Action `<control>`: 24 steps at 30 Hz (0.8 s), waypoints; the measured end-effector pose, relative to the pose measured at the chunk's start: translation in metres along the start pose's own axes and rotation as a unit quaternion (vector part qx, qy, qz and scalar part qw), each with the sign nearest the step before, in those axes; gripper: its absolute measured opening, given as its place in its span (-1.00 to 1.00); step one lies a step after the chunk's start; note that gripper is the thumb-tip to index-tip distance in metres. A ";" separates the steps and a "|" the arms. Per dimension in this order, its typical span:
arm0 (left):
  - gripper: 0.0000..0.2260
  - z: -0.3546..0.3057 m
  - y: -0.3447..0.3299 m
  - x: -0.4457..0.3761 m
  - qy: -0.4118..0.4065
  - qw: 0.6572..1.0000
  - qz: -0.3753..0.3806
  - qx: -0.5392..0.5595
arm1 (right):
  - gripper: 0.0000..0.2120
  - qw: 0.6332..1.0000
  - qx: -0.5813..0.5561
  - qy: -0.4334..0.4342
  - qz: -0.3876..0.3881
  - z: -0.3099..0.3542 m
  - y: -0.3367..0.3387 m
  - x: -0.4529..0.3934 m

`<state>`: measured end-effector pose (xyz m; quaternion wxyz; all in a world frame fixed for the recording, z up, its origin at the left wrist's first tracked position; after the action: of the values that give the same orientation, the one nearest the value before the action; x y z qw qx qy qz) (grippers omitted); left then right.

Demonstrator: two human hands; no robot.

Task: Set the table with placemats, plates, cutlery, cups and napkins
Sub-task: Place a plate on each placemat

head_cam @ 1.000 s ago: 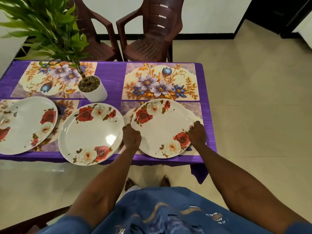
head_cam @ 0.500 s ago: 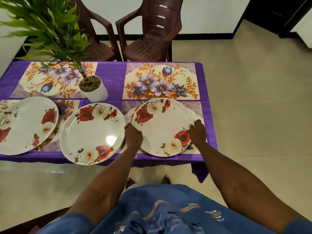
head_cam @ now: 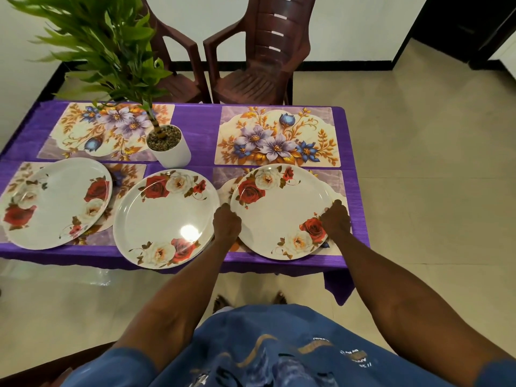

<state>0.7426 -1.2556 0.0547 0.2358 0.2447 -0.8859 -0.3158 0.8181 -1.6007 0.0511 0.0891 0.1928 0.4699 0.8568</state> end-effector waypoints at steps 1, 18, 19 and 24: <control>-0.80 0.000 0.000 0.000 -0.002 1.000 0.001 -0.002 | -0.64 1.000 -0.002 -0.002 0.001 0.000 0.000 0.000; -0.74 -0.003 0.004 -0.001 -0.058 0.998 0.031 -0.026 | -0.75 0.999 -0.042 0.005 -0.005 -0.006 -0.001 -0.011; -0.74 -0.004 0.005 0.000 -0.059 0.997 0.036 -0.025 | -0.72 1.000 -0.025 0.002 -0.011 -0.005 -0.001 -0.009; -0.78 0.002 0.029 0.003 -0.081 0.997 -0.019 -0.009 | -0.53 0.990 0.088 0.026 -0.109 0.033 -0.001 0.025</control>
<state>0.7311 -1.2370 0.0736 0.1596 0.2326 -0.8946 -0.3467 0.8089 -1.5665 0.0729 0.1518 0.1250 0.5638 0.8021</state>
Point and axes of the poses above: each hand's wrist, its own x-axis away from the middle knuckle, its own y-axis out of the back of the hand, z = x × y, the point moved 10 cm from there along -x, towards the middle knuckle, and after that the axes turned 5 degrees about -z, right-handed, at the moved point
